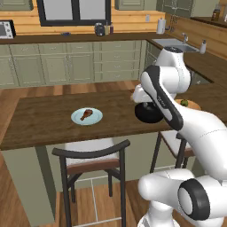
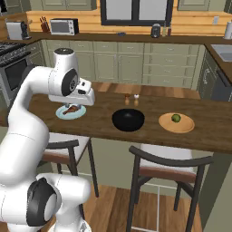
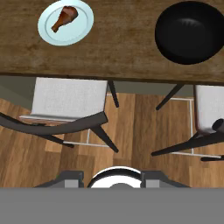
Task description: Pick the chicken drumstick and lime from their plates and place them in the bowl. Then put the bowl in the fridge.
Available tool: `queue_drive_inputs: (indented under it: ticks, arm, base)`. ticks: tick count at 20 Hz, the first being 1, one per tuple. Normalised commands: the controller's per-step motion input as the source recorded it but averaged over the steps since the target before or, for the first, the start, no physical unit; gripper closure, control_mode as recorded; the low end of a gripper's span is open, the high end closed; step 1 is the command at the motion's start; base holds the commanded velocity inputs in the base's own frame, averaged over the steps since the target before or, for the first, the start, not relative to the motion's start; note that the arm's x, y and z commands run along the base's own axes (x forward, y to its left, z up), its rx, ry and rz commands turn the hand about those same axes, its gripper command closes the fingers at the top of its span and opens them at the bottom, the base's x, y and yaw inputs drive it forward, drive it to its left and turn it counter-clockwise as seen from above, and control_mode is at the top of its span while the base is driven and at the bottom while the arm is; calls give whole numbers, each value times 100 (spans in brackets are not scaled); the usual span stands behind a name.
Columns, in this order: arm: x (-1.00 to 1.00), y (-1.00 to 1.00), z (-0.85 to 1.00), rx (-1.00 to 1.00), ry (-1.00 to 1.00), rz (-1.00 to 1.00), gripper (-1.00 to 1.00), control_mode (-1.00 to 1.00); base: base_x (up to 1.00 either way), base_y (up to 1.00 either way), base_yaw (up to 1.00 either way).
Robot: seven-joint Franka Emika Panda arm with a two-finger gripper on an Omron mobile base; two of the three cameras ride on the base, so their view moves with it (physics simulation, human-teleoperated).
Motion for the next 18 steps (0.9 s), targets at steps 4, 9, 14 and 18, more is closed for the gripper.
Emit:
queue_drive_inputs:
  ticks: [4,9,14,18]
  arm:
    - [0,0,0,0,0,0,-100,100]
    - [0,0,0,0,0,0,-100,100]
    - [0,0,0,0,0,0,-100,100]
    - [0,0,0,0,0,0,-100,100]
  base:
    - [0,0,0]
    - [1,-42,0]
    - [28,-65,0]
    - [81,-9,0]
